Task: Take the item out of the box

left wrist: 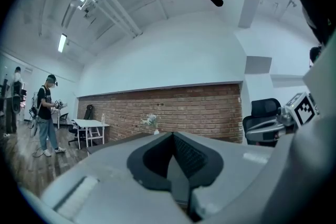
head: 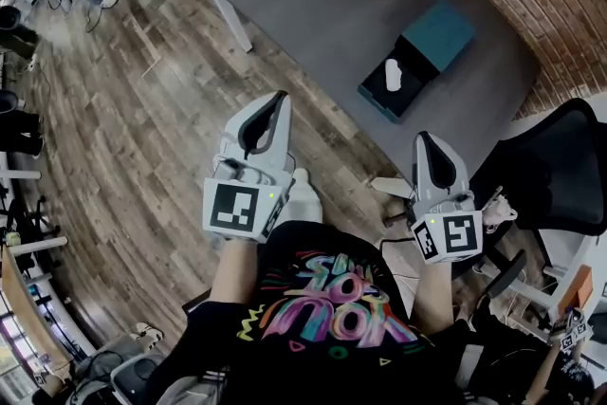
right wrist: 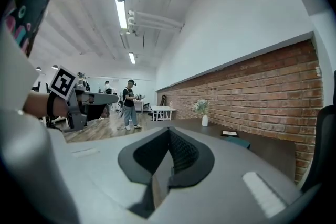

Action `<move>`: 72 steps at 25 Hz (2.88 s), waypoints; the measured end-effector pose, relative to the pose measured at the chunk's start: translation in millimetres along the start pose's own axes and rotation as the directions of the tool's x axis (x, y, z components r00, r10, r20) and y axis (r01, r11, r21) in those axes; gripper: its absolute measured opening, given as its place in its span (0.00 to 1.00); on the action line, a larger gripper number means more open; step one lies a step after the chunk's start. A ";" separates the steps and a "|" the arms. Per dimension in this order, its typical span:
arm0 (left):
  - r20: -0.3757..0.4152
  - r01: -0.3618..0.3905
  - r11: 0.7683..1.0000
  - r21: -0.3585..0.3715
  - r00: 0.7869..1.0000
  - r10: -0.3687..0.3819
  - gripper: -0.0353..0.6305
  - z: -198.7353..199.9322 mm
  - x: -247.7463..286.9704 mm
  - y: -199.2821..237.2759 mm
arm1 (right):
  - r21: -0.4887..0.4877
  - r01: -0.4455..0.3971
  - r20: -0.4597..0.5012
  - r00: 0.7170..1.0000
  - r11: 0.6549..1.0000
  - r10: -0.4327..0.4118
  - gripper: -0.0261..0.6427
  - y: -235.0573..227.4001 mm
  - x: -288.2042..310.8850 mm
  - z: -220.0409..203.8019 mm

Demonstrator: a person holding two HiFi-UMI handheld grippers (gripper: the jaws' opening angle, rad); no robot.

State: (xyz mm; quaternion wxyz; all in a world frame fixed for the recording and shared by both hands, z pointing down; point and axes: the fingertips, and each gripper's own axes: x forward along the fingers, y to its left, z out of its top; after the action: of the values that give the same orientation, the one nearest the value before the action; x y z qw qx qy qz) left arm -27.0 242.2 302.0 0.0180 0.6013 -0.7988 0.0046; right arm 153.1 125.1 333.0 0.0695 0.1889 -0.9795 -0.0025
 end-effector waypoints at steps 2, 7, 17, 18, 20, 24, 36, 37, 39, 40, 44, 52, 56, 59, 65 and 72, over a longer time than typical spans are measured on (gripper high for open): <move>0.000 0.019 1.000 -0.002 1.000 -0.019 0.05 2.5 20.2 15.8 | -0.004 0.018 0.001 1.000 1.000 -0.018 0.04 -4.9 21.0 6.5; -0.009 0.061 0.998 -0.006 0.998 -0.061 0.05 1.1 61.7 50.5 | -0.016 0.059 -0.007 0.998 0.998 -0.059 0.04 -12.6 65.6 14.2; -0.040 0.153 0.988 -0.026 0.987 -0.154 0.05 -15.2 105.9 85.4 | 0.020 0.169 -0.051 0.984 0.985 -0.168 0.04 -15.5 101.3 2.6; -0.045 0.158 0.987 -0.029 0.986 -0.160 0.05 -17.8 108.3 85.9 | 0.023 0.173 -0.056 0.984 0.985 -0.172 0.04 -15.4 102.0 0.8; -0.053 0.171 0.985 -0.032 0.984 -0.172 0.05 -22.3 112.5 84.9 | 0.027 0.179 -0.067 0.982 0.983 -0.177 0.04 -16.2 102.0 -3.9; -0.057 0.185 0.982 -0.037 0.981 -0.187 0.05 -26.5 119.3 84.4 | 0.033 0.195 -0.077 0.978 0.980 -0.192 0.04 -20.7 103.2 -9.6; -0.054 0.224 0.974 -0.014 0.973 -0.225 0.05 -22.8 183.9 86.4 | 0.055 0.237 -0.073 0.970 0.970 -0.233 0.04 -66.7 138.4 -15.5; -0.054 0.235 0.972 -0.014 0.970 -0.235 0.05 -22.3 194.5 83.7 | 0.058 0.241 -0.077 0.969 0.969 -0.236 0.04 -73.8 142.7 -16.1; -0.052 0.256 0.967 -0.014 0.965 -0.256 0.05 -21.4 217.9 78.2 | 0.064 0.247 -0.083 0.967 0.967 -0.242 0.04 -89.4 153.1 -17.7; -0.051 0.266 0.964 -0.014 0.962 -0.267 0.05 -21.0 230.1 75.0 | 0.067 0.252 -0.084 0.966 0.965 -0.246 0.04 -97.9 158.7 -18.2; -0.062 0.321 0.947 -0.015 0.945 -0.321 0.05 -21.2 275.4 56.0 | 0.081 0.288 -0.086 0.956 0.954 -0.282 0.04 -133.5 172.4 -17.1; -0.055 0.416 0.909 0.004 0.908 -0.416 0.05 -8.1 349.5 15.1 | 0.089 0.373 -0.077 0.927 0.923 -0.367 0.04 -196.3 172.2 -7.5; -0.049 0.453 0.892 0.014 0.891 -0.451 0.05 -5.0 369.6 -4.3 | 0.092 0.409 -0.080 0.912 0.908 -0.403 0.04 -216.8 164.2 -8.6; -0.045 0.480 0.877 0.017 0.877 -0.479 0.05 -1.5 379.2 -15.0 | 0.094 0.434 -0.087 0.900 0.896 -0.427 0.04 -225.0 158.9 -9.2; -0.037 0.544 0.839 0.033 0.839 -0.543 0.05 7.1 392.2 -25.7 | 0.100 0.477 -0.088 0.878 0.873 -0.470 0.04 -225.4 156.1 -5.8; -0.042 0.629 0.776 0.036 0.777 -0.628 0.05 13.3 404.3 -40.4 | 0.113 0.542 -0.086 0.840 0.833 -0.535 0.04 -221.8 153.1 0.3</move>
State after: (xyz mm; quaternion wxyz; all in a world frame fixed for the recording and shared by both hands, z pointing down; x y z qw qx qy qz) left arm -100.1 -157.6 302.0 0.0151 0.8335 -0.5517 0.0256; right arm 94.4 -137.6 346.5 0.0779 0.4612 -0.8826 0.0481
